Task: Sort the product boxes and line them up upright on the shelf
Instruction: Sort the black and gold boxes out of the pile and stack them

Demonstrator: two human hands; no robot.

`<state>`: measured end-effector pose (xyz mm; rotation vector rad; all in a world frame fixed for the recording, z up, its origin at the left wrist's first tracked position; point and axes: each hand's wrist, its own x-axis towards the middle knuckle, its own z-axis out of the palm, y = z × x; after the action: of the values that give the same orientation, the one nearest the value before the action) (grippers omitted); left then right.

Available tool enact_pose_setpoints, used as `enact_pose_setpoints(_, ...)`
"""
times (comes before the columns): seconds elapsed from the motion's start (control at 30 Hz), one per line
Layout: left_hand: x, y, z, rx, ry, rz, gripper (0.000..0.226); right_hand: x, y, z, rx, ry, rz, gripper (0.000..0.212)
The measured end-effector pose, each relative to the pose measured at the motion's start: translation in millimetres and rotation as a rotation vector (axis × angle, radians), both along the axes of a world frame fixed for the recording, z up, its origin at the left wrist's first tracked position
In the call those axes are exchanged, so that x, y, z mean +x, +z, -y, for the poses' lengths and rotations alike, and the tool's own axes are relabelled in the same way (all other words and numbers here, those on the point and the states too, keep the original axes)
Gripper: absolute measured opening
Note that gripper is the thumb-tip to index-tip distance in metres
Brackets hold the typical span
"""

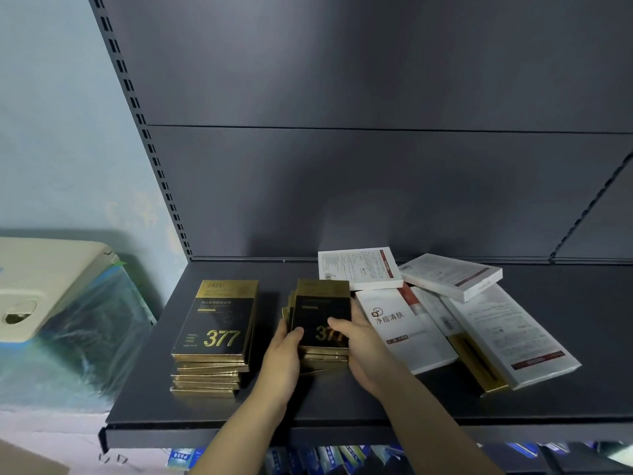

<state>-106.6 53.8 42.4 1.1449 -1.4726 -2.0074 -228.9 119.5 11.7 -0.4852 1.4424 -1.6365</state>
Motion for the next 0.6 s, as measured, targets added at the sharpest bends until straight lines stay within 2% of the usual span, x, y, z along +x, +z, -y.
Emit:
enact_pose_setpoints(0.1, 0, 6, 2, -0.051, 0.000, 0.063, 0.051, 5, 7, 0, 0.034, 0.087, 0.011, 0.046)
enact_pose_setpoints(0.17, -2, 6, 2, -0.212, -0.047, 0.142, 0.073, 4, 14, 0, 0.092, 0.087, -0.020, 0.054)
enact_pose_setpoints(0.23, -7, 11, -2, -0.423, -0.098, 0.172, 0.085, -5, 25, -5, 0.133, -0.001, -0.182, 0.071)
enact_pose_setpoints(0.27, -9, 20, -9, -0.504, -0.108, 0.184, 0.088, -14, 32, -11, 0.155, -0.075, -0.289, 0.070)
enact_pose_setpoints(0.37, -13, 30, -24, -0.751, -0.095, 0.131, 0.087, -44, 50, -42, 0.276, -0.275, -0.551, 0.043)
enact_pose_setpoints(0.43, -17, 32, -31, -0.804, -0.117, 0.055, 0.082, -65, 49, -69, 0.411, -0.327, -0.694, 0.020)
enact_pose_setpoints(0.5, -22, 32, -39, -0.771, -0.188, 0.014, 0.074, -83, 36, -97, 0.575, -0.360, -0.736, 0.020)
enact_pose_setpoints(0.6, -31, 27, -48, -0.743, -0.262, -0.024, 0.067, -98, 20, -134, 0.697, -0.358, -0.737, 0.025)
